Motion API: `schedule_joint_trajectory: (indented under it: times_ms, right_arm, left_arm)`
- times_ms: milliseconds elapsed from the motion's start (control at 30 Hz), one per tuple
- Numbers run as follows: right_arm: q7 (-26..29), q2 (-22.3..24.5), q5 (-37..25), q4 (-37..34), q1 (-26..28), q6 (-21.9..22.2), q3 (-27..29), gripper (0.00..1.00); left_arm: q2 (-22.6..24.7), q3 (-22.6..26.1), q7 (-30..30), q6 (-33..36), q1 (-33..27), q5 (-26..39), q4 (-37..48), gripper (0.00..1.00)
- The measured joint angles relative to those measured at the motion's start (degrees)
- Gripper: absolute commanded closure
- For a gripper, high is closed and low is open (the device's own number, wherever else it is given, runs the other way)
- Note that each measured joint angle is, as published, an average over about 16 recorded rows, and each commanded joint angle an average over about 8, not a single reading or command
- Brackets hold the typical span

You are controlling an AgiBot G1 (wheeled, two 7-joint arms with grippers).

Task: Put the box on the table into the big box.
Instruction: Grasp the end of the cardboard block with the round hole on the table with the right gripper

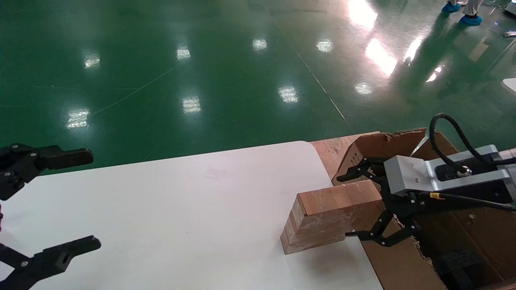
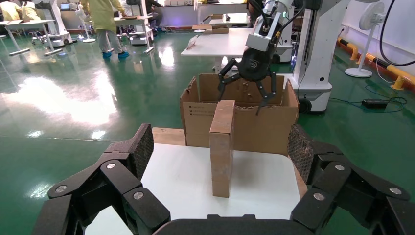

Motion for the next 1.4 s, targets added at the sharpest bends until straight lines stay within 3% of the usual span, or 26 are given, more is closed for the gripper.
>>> schedule_joint_trajectory:
  times_ms: [633, 1400]
  right_arm:
    - [-8.78, -6.29, -1.25, -12.95, 8.45, -0.02, -12.4, 0.0]
    - [-15.54, -8.91, 3.95, -22.28, 14.68, -0.21, -27.49, 0.0]
  left_arm:
    - [0.0, 0.01, 0.01, 0.0, 0.0, -0.01, 0.0, 0.0]
    - [-0.01, 0.02, 0.01, -0.01, -0.01, -0.02, 0.0, 0.0]
